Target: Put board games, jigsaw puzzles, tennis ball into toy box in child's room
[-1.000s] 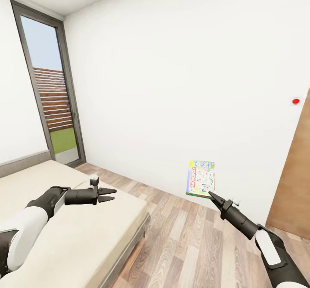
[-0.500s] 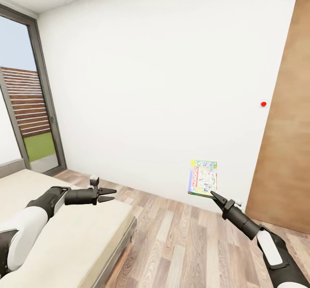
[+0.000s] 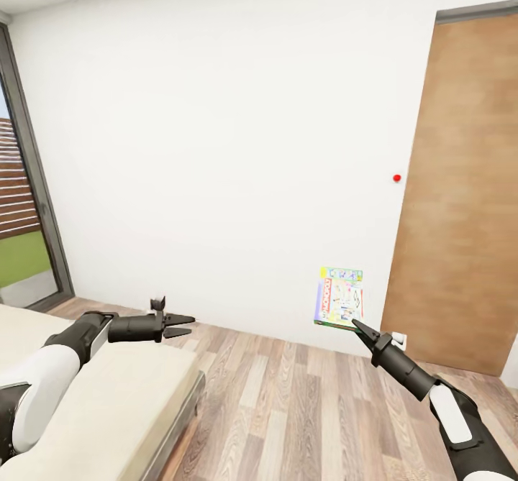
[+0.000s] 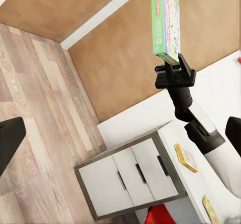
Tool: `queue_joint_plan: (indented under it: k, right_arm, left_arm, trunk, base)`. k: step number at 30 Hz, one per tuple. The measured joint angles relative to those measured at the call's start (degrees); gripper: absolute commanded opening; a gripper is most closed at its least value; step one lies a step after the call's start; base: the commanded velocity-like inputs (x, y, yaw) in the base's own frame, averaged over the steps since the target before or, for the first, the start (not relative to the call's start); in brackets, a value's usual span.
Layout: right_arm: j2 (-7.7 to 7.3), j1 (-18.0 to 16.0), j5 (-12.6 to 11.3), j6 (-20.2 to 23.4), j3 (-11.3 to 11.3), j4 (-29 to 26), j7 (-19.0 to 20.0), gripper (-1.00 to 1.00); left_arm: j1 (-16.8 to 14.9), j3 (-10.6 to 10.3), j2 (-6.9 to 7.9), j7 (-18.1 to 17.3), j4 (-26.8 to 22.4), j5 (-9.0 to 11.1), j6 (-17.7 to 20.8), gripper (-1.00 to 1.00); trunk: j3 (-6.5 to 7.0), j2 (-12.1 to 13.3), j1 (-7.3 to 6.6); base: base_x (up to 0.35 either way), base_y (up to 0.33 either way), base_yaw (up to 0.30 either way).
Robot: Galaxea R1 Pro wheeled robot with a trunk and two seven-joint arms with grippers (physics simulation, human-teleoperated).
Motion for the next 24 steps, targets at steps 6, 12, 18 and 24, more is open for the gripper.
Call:
queue_joint_plan:
  k: [6, 12, 18, 24]
  right_arm:
    - [0.0, 0.02, 0.02, -0.03, 0.0, 0.08, -0.01, -1.0]
    - [0.0, -0.01, 0.03, -0.05, -0.01, 0.38, -0.03, -1.0]
    - [0.0, 0.01, 0.03, -0.06, -0.02, 0.42, -0.07, -1.0]
    - [0.0, -0.01, 0.03, -0.06, -0.01, 0.43, -0.08, -1.0]
  left_arm:
    - [0.0, 0.0, 0.0, 0.0, -0.02, 0.01, 0.0, 1.0]
    - [-0.03, -0.01, 0.0, -0.01, -0.01, 0.01, 0.03, 1.0]
    - [-0.04, -0.01, 0.0, 0.0, -0.01, 0.0, 0.05, 1.0]
    - [-0.04, -0.03, -0.02, 0.06, 0.0, -0.03, 0.08, 1.0]
  trunk:
    - [1.36, 2.41, -1.32]
    - [2.63, 4.77, -2.64]
    - [3.98, 7.16, -3.95]
    - [5.33, 9.57, -5.27]
  base:
    - [0.0, 0.0, -0.257]
    - [0.0, 0.0, -0.257]
    - [0.0, 0.0, -0.257]
    - [0.0, 0.0, -0.257]
